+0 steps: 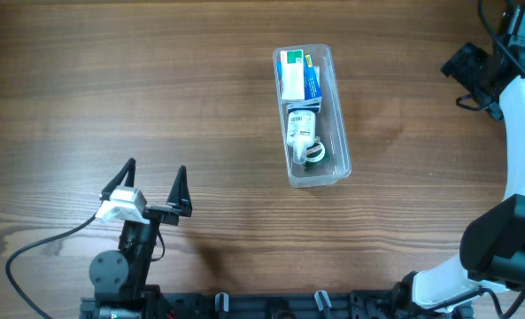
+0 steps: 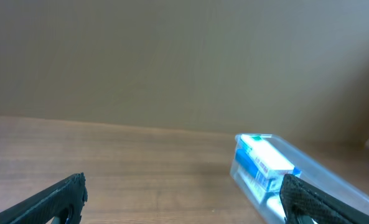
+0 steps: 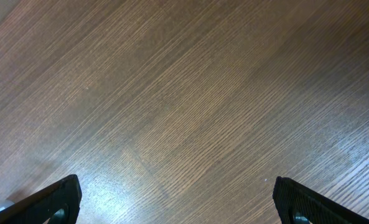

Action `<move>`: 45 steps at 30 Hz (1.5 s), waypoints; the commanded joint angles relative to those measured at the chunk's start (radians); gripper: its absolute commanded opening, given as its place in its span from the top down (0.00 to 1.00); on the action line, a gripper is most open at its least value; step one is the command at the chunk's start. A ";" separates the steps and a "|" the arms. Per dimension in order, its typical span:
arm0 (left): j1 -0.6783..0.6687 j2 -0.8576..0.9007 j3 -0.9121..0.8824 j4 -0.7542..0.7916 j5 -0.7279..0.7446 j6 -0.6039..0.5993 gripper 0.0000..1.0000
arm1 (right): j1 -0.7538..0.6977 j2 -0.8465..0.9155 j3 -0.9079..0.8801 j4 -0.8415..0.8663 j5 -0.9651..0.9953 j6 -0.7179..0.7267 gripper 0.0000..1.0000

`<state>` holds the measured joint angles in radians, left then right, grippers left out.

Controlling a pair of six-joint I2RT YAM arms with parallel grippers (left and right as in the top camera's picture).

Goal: Pack container

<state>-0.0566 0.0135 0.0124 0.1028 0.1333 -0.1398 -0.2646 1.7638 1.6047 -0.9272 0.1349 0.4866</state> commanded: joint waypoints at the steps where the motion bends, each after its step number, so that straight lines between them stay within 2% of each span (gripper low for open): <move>1: 0.022 -0.011 -0.007 -0.099 0.016 0.073 0.00 | 0.005 0.014 -0.005 0.000 -0.001 0.011 0.00; 3: 0.031 -0.011 -0.006 -0.169 0.016 0.072 0.00 | 0.005 0.014 -0.005 0.000 -0.001 0.011 0.00; 32: 0.031 -0.011 -0.006 -0.165 0.015 0.073 0.00 | 0.005 0.005 -0.005 0.000 -0.001 0.011 0.00; 35: 0.031 -0.011 -0.006 -0.165 0.015 0.073 0.00 | 0.008 -0.057 -0.010 -0.001 -0.002 0.011 0.00; 45: 0.031 -0.011 -0.006 -0.164 0.015 0.073 0.00 | 0.010 -0.539 -0.040 0.000 -0.001 0.012 0.00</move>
<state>-0.0360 0.0135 0.0082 -0.0559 0.1379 -0.0864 -0.2626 1.3437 1.5860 -0.9272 0.1349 0.4866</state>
